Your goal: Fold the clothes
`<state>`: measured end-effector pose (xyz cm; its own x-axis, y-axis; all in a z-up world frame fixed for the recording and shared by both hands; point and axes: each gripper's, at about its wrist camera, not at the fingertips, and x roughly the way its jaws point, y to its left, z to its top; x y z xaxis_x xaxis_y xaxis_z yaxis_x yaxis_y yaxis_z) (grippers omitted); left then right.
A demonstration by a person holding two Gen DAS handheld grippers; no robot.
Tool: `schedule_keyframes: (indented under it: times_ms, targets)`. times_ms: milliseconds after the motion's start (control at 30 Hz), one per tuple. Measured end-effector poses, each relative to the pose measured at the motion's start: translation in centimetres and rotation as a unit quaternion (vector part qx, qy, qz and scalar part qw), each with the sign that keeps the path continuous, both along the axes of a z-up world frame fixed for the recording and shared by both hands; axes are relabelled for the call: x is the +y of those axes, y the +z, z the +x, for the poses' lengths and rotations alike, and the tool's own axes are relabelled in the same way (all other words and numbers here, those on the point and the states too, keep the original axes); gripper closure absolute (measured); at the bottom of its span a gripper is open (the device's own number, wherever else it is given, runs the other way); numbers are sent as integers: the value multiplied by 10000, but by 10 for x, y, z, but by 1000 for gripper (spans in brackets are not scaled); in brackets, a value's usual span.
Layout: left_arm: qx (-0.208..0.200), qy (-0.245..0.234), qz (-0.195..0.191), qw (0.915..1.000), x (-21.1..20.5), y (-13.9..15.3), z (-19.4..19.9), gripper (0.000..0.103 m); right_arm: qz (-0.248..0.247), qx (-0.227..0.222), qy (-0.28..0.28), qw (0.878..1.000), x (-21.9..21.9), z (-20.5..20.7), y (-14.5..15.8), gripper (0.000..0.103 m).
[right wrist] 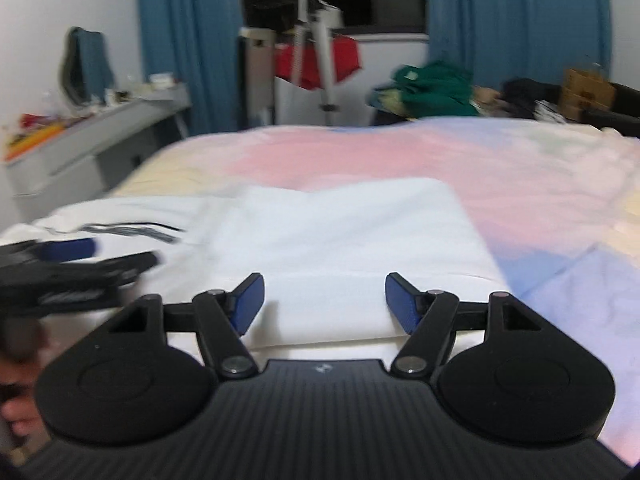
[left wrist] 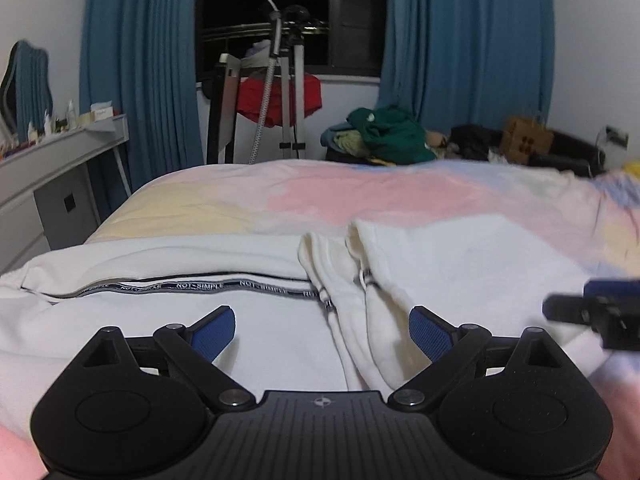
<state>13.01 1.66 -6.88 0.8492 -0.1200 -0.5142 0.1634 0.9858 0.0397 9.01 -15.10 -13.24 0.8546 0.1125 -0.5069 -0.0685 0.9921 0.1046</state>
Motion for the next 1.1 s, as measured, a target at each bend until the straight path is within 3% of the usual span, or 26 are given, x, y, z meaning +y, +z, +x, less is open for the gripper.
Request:
schedule_keyframes:
  times_ms: [167, 333, 533, 600, 700, 767, 867, 1100]
  targets:
    - [94, 128, 49, 9999, 0, -7, 1, 8, -78, 242, -53, 9997, -8, 19, -26, 32]
    - [142, 268, -38, 9995, 8, -7, -3, 8, 6, 236, -59, 9997, -10, 29, -30, 32]
    - [341, 885, -689, 9931, 48, 6, -10, 8, 35, 249, -33, 9997, -12, 25, -28, 32]
    - [418, 1244, -1052, 9858, 70, 13, -16, 8, 61, 261, -26, 9996, -13, 26, -26, 32]
    - [517, 1852, -1895, 9629, 113, 23, -33, 5, 71, 284, -25, 9996, -15, 25, -23, 32]
    - [359, 2251, -2221, 9480, 137, 29, -47, 2, 61, 298, -23, 9995, -15, 26, -22, 32]
    - [202, 2735, -2404, 9311, 162, 36, -57, 1, 47, 303, -28, 9995, -15, 25, -20, 33]
    - [338, 3376, -2664, 9022, 188, 18, -35, 1, 18, 305, -57, 9995, -9, 26, -16, 33]
